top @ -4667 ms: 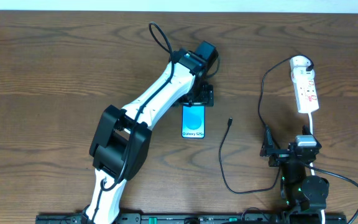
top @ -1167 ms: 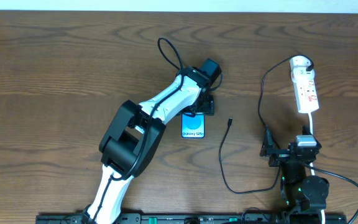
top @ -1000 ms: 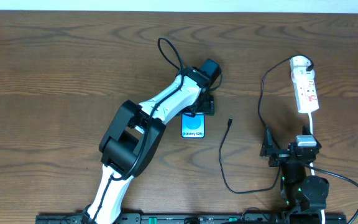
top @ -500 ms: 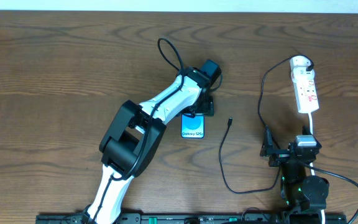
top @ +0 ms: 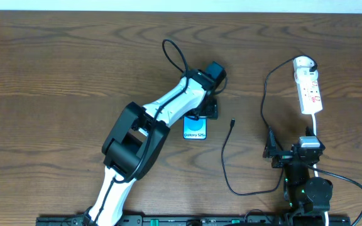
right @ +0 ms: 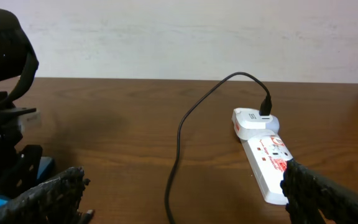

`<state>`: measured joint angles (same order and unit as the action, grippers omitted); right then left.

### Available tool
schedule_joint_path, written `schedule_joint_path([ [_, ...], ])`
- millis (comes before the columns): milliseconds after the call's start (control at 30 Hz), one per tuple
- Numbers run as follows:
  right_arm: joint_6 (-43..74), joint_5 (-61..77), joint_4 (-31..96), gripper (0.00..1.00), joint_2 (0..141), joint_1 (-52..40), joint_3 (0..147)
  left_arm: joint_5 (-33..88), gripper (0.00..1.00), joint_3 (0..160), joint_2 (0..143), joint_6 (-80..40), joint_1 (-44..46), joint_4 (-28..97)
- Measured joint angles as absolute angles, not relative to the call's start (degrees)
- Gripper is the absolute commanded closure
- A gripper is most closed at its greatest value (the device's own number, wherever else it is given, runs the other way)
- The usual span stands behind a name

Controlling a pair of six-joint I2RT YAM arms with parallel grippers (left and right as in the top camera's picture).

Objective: Plug charger to phone and switch on socket
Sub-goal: 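Tilt the phone up and close the left gripper on its top end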

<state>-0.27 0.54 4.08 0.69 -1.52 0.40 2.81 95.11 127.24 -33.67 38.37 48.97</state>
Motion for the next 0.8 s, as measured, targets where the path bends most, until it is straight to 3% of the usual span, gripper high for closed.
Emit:
schedule_joint_path([
  [800,-0.3,0.5,4.1,0.01,0.7,-1.5,0.4,2.5,0.1,95.1,127.3,-33.7,39.0,48.9],
])
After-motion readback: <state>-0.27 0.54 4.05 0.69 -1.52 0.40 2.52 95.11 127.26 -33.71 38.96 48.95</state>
